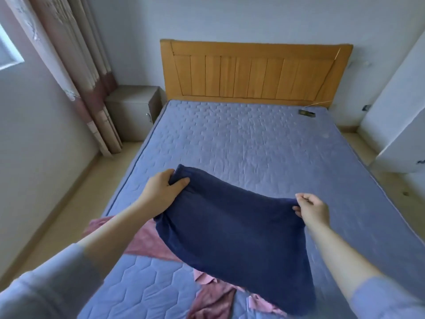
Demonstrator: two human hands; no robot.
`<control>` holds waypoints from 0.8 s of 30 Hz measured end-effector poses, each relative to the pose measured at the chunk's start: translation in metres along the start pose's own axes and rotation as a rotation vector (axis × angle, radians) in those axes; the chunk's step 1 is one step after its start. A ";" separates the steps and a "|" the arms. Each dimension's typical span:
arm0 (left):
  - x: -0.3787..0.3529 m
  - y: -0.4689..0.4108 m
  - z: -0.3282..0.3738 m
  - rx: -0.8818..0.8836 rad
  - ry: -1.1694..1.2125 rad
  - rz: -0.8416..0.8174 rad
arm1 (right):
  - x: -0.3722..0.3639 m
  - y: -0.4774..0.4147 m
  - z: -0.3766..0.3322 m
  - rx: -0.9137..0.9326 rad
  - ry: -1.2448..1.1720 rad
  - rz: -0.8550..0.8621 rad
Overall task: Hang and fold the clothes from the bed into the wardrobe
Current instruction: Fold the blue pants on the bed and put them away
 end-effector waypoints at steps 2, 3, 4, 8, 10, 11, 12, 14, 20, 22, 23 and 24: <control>0.020 0.000 -0.065 0.112 0.033 0.016 | -0.062 0.021 0.004 0.000 0.067 -0.118; 0.030 0.003 -0.099 0.173 0.052 0.021 | -0.094 0.035 0.006 -0.003 0.096 -0.185; 0.040 0.005 -0.134 0.231 0.068 0.026 | -0.127 0.051 0.009 -0.009 0.124 -0.245; 0.084 0.021 -0.265 0.395 0.132 0.071 | -0.248 0.124 0.021 -0.043 0.225 -0.426; 0.104 0.027 -0.329 0.488 0.171 0.082 | -0.306 0.163 0.030 -0.040 0.285 -0.505; 0.111 0.030 -0.360 0.530 0.185 0.085 | -0.332 0.182 0.035 -0.032 0.315 -0.540; 0.118 0.033 -0.390 0.572 0.199 0.087 | -0.358 0.201 0.039 -0.023 0.341 -0.577; 0.129 0.040 -0.449 0.664 0.231 0.093 | -0.408 0.235 0.046 0.006 0.394 -0.656; 0.137 0.057 -0.590 0.864 0.300 0.104 | -0.523 0.296 0.076 0.079 0.508 -0.822; 0.130 0.058 -0.624 0.897 0.316 0.106 | -0.551 0.306 0.091 0.077 0.535 -0.857; 0.124 0.057 -0.638 0.910 0.321 0.108 | -0.561 0.310 0.100 0.073 0.551 -0.869; 0.119 0.055 -0.651 0.920 0.330 0.116 | -0.571 0.314 0.108 0.072 0.564 -0.880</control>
Point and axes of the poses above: each hand's wrist, its own y-axis away from the middle knuckle, its own x-axis out of the back of the hand, z = x × y, the point moved 9 cm from there along -y, towards the middle knuckle, and after that the axes turned 15 degrees about x, right-handed, at the moved point
